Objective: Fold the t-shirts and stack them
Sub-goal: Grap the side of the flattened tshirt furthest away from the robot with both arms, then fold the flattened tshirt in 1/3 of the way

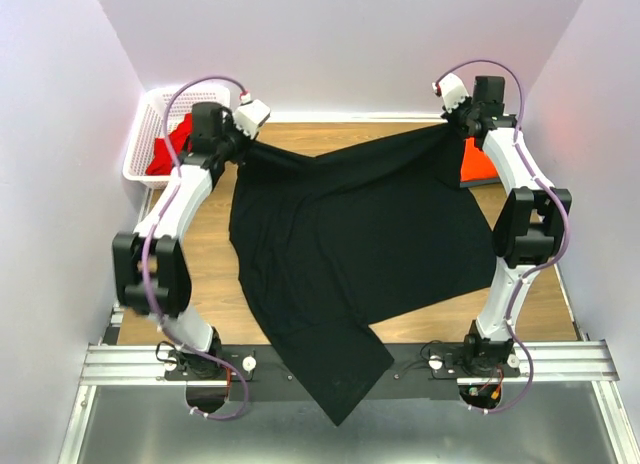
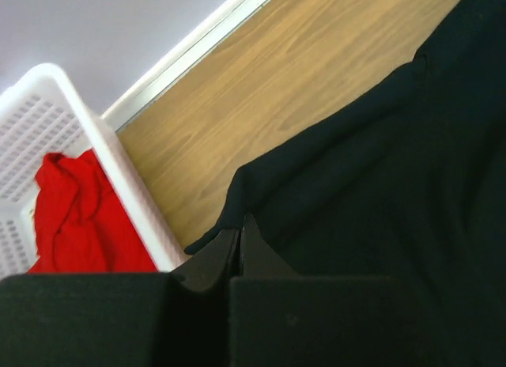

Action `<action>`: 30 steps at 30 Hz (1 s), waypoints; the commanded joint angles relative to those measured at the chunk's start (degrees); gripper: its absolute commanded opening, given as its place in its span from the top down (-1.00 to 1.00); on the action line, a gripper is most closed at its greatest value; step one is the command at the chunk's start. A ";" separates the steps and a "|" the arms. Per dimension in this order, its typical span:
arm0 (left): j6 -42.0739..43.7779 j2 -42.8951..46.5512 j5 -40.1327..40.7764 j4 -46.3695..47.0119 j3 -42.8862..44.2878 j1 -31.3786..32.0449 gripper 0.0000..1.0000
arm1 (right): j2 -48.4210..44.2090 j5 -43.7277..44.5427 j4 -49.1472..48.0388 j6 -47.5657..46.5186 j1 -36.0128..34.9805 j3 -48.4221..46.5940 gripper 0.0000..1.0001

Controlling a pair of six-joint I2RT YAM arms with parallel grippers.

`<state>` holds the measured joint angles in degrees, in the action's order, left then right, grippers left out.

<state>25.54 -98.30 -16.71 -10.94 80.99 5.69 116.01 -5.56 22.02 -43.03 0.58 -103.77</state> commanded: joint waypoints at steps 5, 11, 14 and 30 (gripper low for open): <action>5.83 19.97 -3.85 -6.88 -12.78 0.11 1.00 | -4.03 0.11 -1.37 -2.59 0.21 3.39 0.99; 12.07 28.67 -7.80 -14.35 -22.71 5.62 1.00 | -8.60 0.73 -1.37 -6.36 0.21 11.03 0.99; 14.53 32.02 -9.30 -17.00 -26.84 9.34 1.00 | -10.44 1.17 -1.37 -7.68 0.30 14.11 0.99; 19.90 34.84 -10.88 -25.01 -33.88 18.31 0.10 | -12.73 1.78 -1.45 -14.62 0.48 25.62 0.99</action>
<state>44.18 -63.86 -25.06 -34.89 46.00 26.89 105.30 -5.10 20.62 -54.68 0.86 -81.21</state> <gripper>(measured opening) 0.421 0.006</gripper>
